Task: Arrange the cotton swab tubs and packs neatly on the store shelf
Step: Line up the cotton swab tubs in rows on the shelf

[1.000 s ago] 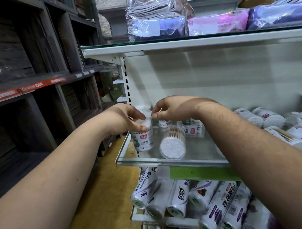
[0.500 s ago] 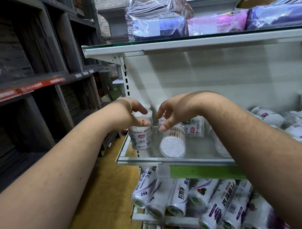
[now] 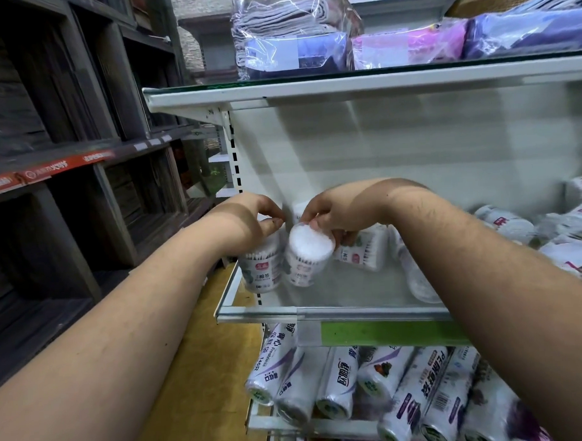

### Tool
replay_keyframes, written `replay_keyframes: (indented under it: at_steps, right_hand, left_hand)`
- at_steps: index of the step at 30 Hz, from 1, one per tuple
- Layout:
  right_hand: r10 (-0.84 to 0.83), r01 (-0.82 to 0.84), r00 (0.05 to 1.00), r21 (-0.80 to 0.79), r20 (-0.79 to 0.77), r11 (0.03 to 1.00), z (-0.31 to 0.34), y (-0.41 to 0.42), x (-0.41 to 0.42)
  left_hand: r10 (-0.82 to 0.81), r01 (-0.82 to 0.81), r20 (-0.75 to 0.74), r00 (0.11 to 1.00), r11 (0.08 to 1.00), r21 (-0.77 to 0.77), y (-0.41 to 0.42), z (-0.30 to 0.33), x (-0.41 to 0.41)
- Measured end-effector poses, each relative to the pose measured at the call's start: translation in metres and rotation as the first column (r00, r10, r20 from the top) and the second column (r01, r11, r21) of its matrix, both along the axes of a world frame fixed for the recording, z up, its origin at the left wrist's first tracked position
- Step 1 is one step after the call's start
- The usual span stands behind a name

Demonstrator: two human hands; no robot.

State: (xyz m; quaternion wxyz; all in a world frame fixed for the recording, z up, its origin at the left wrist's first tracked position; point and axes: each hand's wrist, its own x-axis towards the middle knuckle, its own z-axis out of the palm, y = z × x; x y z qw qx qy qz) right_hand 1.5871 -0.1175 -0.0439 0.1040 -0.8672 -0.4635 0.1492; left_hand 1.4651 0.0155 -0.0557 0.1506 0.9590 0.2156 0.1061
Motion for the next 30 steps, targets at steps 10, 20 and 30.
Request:
replay_keyframes:
  at_steps: [10, 20, 30]
  right_hand:
    - [0.030, -0.035, 0.995, 0.049, 0.092, 0.998, 0.003, 0.004, -0.001]
    - [-0.090, 0.082, 0.873, 0.037, 0.480, 0.996, -0.017, 0.017, -0.001]
    - [-0.128, 0.085, 0.928, 0.136, 0.349, 0.987, -0.021, 0.018, 0.004]
  left_hand:
    - [-0.014, 0.014, -0.029, 0.999, 1.000, 0.008, 0.002, -0.001, -0.001]
    - [-0.029, 0.030, -0.042, 0.999, 0.999, 0.013, 0.006, -0.001, -0.002]
    - [-0.029, 0.030, -0.043, 0.999, 0.999, 0.019, 0.009, 0.000, 0.004]
